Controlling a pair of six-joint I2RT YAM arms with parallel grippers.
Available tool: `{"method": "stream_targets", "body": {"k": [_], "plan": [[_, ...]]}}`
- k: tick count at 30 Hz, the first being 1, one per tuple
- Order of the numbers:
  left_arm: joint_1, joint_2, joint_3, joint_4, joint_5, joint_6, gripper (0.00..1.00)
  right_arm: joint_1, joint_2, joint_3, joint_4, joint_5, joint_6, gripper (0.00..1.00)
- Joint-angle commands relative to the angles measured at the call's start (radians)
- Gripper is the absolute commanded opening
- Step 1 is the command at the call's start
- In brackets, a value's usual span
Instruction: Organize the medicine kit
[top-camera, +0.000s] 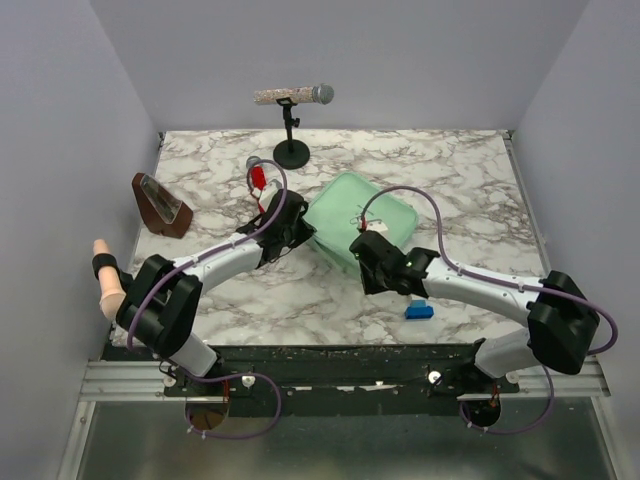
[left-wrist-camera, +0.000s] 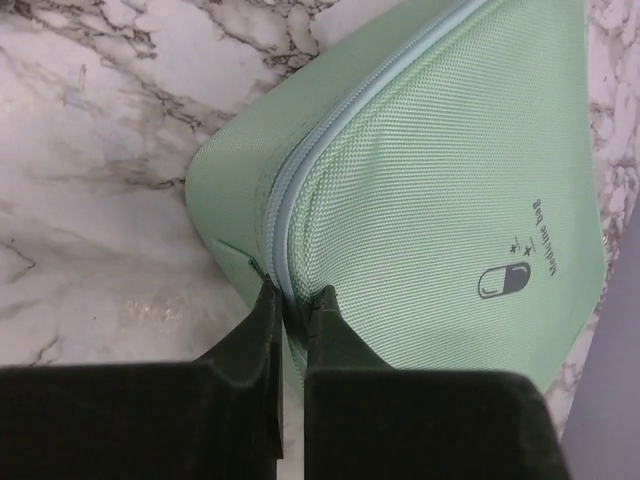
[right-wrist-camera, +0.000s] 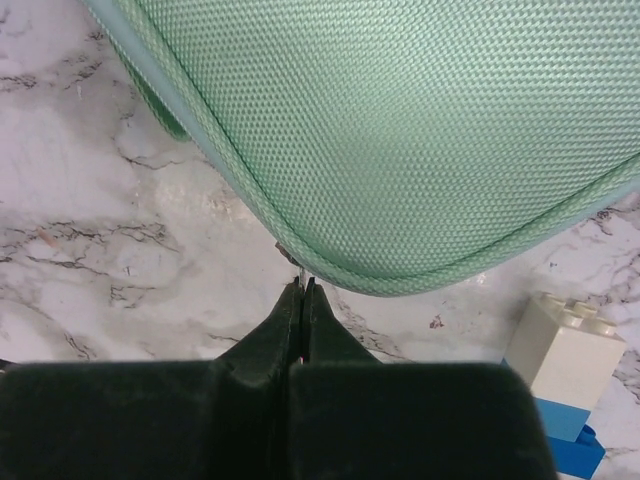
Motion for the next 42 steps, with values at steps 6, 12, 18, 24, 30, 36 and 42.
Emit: {"method": "stream_targets", "body": {"k": [6,12,18,24,30,36,42], "plan": [[0.060,0.107,0.040,-0.059,0.000,0.131,0.00,-0.007,-0.102,-0.102,-0.091,0.103,0.058,0.01],[0.080,0.114,0.046,-0.065,-0.009,0.159,0.00,-0.090,-0.169,-0.180,-0.093,0.110,0.099,0.01],[0.083,0.127,0.069,-0.088,-0.005,0.194,0.00,-0.280,-0.257,-0.255,-0.001,-0.001,0.095,0.01],[0.084,0.133,0.113,-0.173,-0.017,0.278,0.00,-0.382,-0.245,-0.214,0.031,-0.034,0.039,0.01],[0.113,0.203,0.279,-0.255,0.052,0.450,0.00,-0.377,-0.219,-0.194,0.034,-0.065,-0.027,0.01],[0.123,0.115,0.316,-0.288,0.158,0.403,0.71,-0.354,-0.214,-0.189,0.025,-0.058,-0.034,0.01],[-0.066,-0.089,0.149,-0.265,0.019,0.152,0.99,-0.346,-0.208,-0.185,0.042,-0.058,-0.044,0.01]]}}
